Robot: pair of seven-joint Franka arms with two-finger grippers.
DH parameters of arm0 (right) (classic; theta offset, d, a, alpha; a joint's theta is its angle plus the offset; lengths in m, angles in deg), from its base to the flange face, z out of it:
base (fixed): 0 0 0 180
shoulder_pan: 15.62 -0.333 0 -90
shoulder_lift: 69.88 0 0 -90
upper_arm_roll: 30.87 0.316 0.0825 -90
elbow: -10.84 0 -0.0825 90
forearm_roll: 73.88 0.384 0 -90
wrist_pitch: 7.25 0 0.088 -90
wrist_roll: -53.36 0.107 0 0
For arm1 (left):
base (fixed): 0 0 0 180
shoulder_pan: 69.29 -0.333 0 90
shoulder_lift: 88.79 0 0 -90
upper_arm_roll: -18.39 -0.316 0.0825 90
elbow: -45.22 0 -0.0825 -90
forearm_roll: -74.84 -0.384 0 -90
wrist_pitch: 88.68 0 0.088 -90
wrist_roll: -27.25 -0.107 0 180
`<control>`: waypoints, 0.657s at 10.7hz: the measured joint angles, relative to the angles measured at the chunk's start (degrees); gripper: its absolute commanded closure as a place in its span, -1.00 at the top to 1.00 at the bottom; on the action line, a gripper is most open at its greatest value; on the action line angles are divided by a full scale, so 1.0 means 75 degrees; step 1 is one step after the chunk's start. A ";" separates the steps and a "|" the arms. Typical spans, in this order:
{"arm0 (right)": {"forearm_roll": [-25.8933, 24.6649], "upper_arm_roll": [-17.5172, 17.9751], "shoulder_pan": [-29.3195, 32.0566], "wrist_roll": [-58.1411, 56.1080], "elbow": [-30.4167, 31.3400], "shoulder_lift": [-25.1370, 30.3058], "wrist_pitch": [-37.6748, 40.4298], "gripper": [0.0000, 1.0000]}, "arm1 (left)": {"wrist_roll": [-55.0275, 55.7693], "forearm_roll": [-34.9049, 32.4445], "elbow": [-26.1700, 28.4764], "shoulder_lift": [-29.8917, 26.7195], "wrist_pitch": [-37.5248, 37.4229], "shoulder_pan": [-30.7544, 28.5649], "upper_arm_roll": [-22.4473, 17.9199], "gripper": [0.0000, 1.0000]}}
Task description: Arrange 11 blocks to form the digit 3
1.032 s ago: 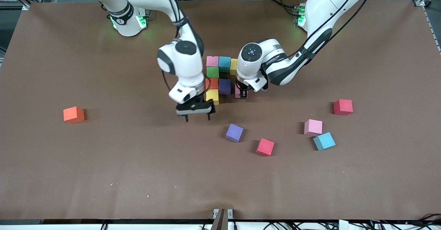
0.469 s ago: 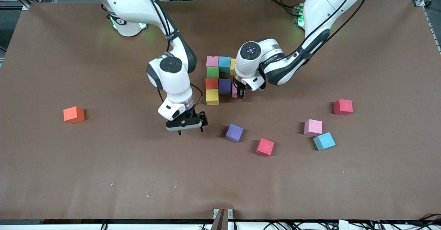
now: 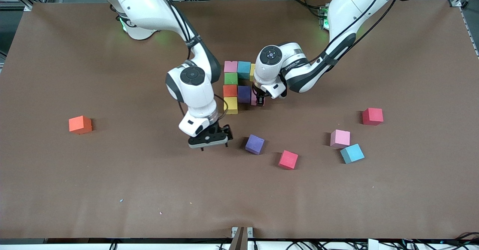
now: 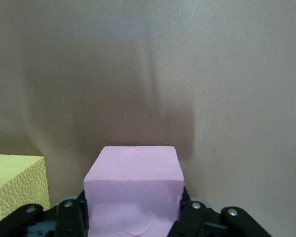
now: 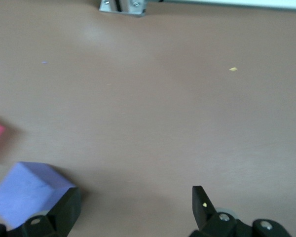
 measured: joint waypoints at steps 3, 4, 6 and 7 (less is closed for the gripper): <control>0.0353 0.0054 0.0012 0.0007 -0.0219 -0.0298 0.0046 1.00 | 0.0000 -0.0001 0.0000 0.0008 0.0066 0.0022 0.0001 -0.31; 0.0393 0.0054 0.0029 0.0089 -0.0245 -0.0417 0.0046 1.00 | 0.0000 -0.0001 0.0000 0.0015 0.0070 0.0033 0.0000 0.99; 0.0507 0.0054 0.0098 0.0775 -0.0431 -0.0648 0.0034 1.00 | 0.0035 -0.0001 0.0000 0.0021 0.0072 0.0036 -0.0002 1.00; 0.0564 0.0059 0.0113 0.1164 -0.0561 -0.0742 0.0036 1.00 | 0.0108 -0.0001 -0.0002 0.0021 0.0072 0.0036 -0.0003 1.00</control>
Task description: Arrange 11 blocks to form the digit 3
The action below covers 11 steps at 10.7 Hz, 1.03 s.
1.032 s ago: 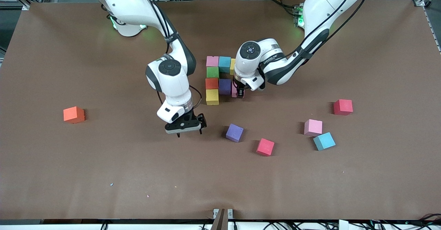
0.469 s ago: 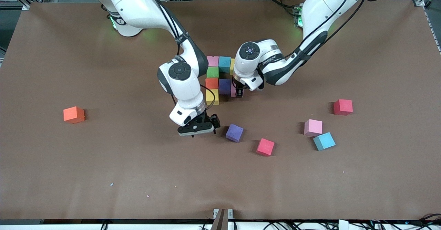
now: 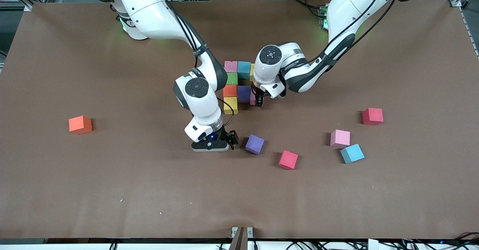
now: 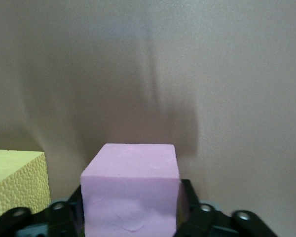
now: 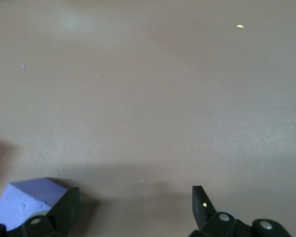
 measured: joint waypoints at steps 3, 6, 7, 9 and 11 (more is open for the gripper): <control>0.0839 0.0316 0.0027 0.0990 -0.0494 -0.0445 -0.0025 1.00 | 0.0027 -0.0011 -0.0056 -0.0054 -0.0037 -0.0034 -0.0002 1.00; 0.1249 0.0493 0.0027 0.1707 -0.0839 -0.0856 -0.0069 1.00 | 0.0027 -0.0017 -0.0090 -0.0350 -0.0615 -0.0237 0.0395 1.00; 0.1254 0.0542 0.0028 0.1995 -0.0895 -0.0919 -0.0084 1.00 | 0.0027 -0.0017 -0.0091 -0.0447 -0.0874 -0.0468 0.0746 1.00; 0.1265 0.0675 0.0028 0.2302 -0.1031 -0.1005 -0.0094 1.00 | -0.0048 -0.0018 -0.0093 -0.0545 -0.1401 -0.1331 0.1657 1.00; 0.1269 0.0733 0.0030 0.2551 -0.1111 -0.1053 -0.0107 1.00 | -0.0521 -0.0020 -0.0095 -0.0595 -0.1705 -0.2318 0.2264 1.00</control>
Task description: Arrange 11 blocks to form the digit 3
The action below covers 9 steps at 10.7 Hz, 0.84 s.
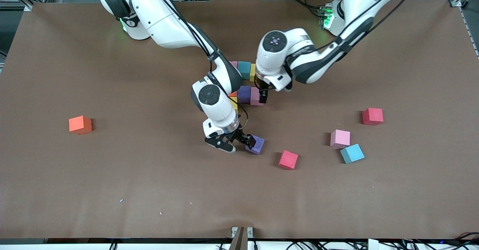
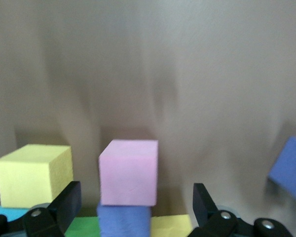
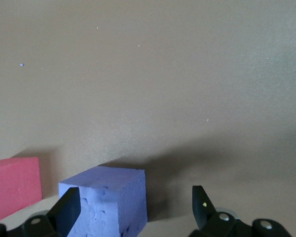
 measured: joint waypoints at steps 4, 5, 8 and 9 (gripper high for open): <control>0.0003 0.0105 -0.0085 0.0985 -0.0407 -0.0240 -0.0089 1.00 | -0.1377 -0.0002 -0.0062 -0.0004 -0.0027 -0.1257 0.0055 1.00; 0.0003 0.0112 -0.0142 0.1217 -0.0572 -0.0355 -0.0134 1.00 | -0.1682 -0.0003 -0.0111 -0.0003 -0.0030 -0.1607 0.0048 1.00; 0.0002 0.0113 -0.0245 0.1359 -0.0909 -0.0656 -0.0142 1.00 | -0.2749 -0.0295 -0.0212 0.0020 -0.0053 -0.2539 -0.0307 1.00; -0.0025 0.0091 -0.0243 0.1358 -0.0980 -0.0709 -0.0142 1.00 | -0.3219 -0.0319 -0.0220 0.0033 -0.0052 -0.2685 -0.0640 1.00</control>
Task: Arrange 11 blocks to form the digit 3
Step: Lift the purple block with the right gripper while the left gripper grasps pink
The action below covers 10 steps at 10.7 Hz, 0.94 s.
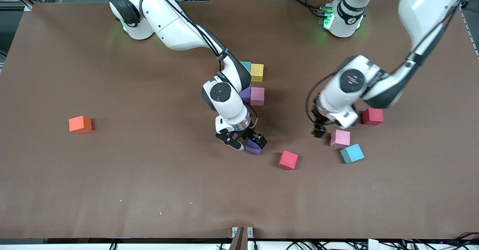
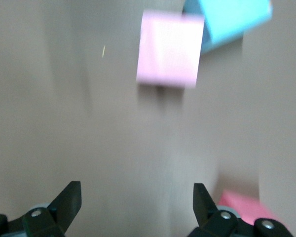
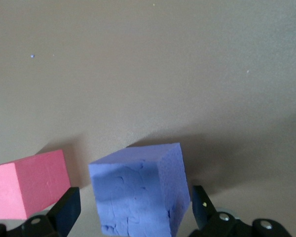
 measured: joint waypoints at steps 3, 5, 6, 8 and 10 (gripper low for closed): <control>-0.0706 -0.0028 -0.0010 -0.0006 -0.0291 -0.0134 0.0175 1.00 | -0.0770 -0.0343 -0.0062 0.0131 0.0168 -0.0048 -0.0927 1.00; -0.0929 -0.0038 -0.0046 -0.0011 -0.0562 -0.0247 0.0358 1.00 | -0.0907 -0.0661 -0.0130 0.0314 0.0383 -0.0053 -0.1179 1.00; -0.1088 -0.0101 -0.0127 -0.0020 -0.0625 -0.0345 0.0394 1.00 | -0.1016 -0.0718 -0.0156 0.0379 0.0438 -0.0058 -0.1222 1.00; -0.1277 -0.0356 -0.0394 -0.0015 -0.0679 -0.0578 0.0390 0.97 | -0.1116 -0.0724 -0.0175 0.0417 0.0535 -0.0056 -0.1239 1.00; -0.1451 -0.0483 -0.0473 -0.0026 -0.0741 -0.0674 0.0478 0.71 | -0.1166 -0.0731 -0.0175 0.0469 0.0738 -0.0053 -0.1239 1.00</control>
